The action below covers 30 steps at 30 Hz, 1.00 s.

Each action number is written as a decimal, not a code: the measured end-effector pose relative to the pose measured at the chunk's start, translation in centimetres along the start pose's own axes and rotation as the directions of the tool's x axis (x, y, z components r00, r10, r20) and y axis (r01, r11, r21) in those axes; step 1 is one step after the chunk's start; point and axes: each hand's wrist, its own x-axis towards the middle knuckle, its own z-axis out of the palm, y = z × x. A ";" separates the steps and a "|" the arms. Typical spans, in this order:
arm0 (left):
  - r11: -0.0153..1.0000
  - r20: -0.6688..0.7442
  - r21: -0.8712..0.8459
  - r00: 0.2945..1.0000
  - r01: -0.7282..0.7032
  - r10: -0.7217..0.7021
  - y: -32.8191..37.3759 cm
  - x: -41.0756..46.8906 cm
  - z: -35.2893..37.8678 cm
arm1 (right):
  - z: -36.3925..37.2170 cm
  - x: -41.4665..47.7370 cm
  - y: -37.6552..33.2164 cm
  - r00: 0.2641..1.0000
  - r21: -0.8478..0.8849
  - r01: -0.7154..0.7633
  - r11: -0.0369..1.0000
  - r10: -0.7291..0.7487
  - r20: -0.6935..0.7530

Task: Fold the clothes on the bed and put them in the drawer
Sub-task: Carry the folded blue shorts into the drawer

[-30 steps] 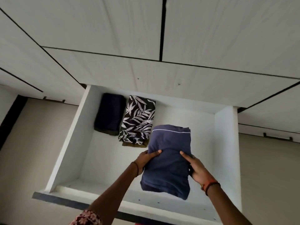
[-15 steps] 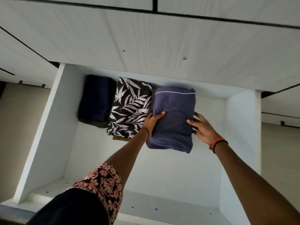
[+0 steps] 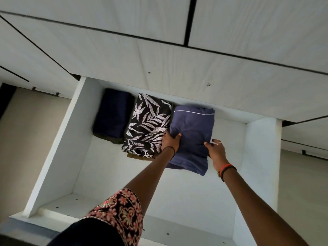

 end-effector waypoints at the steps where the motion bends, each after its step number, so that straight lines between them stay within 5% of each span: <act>1: 0.999 -0.020 0.034 1.000 -0.006 0.007 -0.3 -1.3 -0.2 | 0.1 -1.1 -0.1 0.999 -0.019 -0.030 0.999 0.029 -0.040; 8: 0.997 -0.075 0.034 0.995 -0.063 0.065 -5.1 -11.0 -4.2 | 1.3 -11.4 0.9 0.978 -0.059 -0.143 0.988 0.132 -0.160; 14: 0.988 -0.222 -0.151 0.975 -0.044 0.009 -11.1 -18.7 -11.6 | 3.5 -20.1 2.7 0.989 -0.243 -0.099 0.965 0.123 0.084; 20: 0.895 -0.407 -0.439 0.905 -0.077 -0.121 -16.2 -25.6 -19.4 | 5.5 -29.4 -1.3 0.969 -0.206 -0.004 0.979 0.055 0.242; 30: 0.739 -0.622 -0.647 0.690 -0.186 -0.371 -23.4 -37.8 -31.5 | 13.2 -43.8 -4.0 0.847 -0.317 0.307 0.898 -0.106 0.521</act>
